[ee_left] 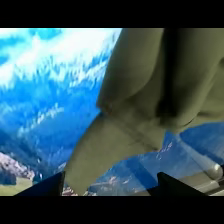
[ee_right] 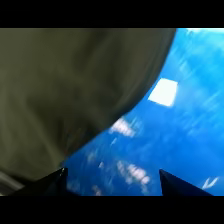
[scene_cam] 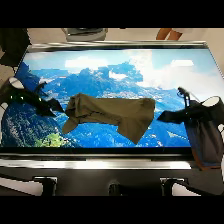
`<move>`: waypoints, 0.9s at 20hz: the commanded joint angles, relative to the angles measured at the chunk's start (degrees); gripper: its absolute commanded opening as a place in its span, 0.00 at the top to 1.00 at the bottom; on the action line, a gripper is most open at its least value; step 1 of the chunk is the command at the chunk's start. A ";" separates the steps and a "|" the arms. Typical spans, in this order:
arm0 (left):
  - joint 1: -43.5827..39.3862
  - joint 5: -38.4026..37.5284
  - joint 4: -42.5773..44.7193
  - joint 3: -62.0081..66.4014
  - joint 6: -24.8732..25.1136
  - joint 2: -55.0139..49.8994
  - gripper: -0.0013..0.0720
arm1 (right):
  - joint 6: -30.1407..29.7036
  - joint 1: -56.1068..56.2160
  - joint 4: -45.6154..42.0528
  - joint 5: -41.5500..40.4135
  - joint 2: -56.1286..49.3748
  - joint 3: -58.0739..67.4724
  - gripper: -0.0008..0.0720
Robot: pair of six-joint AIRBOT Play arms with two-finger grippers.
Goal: Fold the shirts.
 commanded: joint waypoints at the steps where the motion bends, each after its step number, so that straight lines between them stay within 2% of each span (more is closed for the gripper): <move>1: -0.02 5.64 0.20 -12.79 3.37 3.93 0.00 | -2.73 2.23 0.50 4.02 0.04 -5.81 0.04; 7: -0.04 11.17 0.22 -16.37 4.37 4.15 0.00 | -2.03 11.56 1.01 -4.96 -0.61 -7.34 0.04; 12: -0.90 16.22 0.15 -16.44 4.92 3.43 0.01 | -1.53 14.67 7.06 -6.16 -4.61 -7.34 0.04; 13: -1.42 16.33 0.17 -16.44 4.92 2.91 0.06 | -1.25 16.04 7.26 -6.93 -5.40 -7.34 0.03; 15: -2.51 17.35 0.15 -16.44 4.87 2.54 0.36 | -1.16 19.06 9.16 -9.60 -6.64 -7.34 0.05; 16: -2.82 17.57 0.13 -16.39 4.66 2.58 0.57 | -1.14 20.59 9.38 -11.85 -6.75 -7.32 0.18; 17: -2.95 17.31 0.13 -16.39 4.50 2.60 0.88 | -1.14 21.57 9.57 -13.18 -6.73 -7.30 0.55; 18: -2.95 16.76 0.13 -16.24 4.52 2.69 0.94 | -1.09 21.81 10.32 -13.44 -6.73 -7.30 0.92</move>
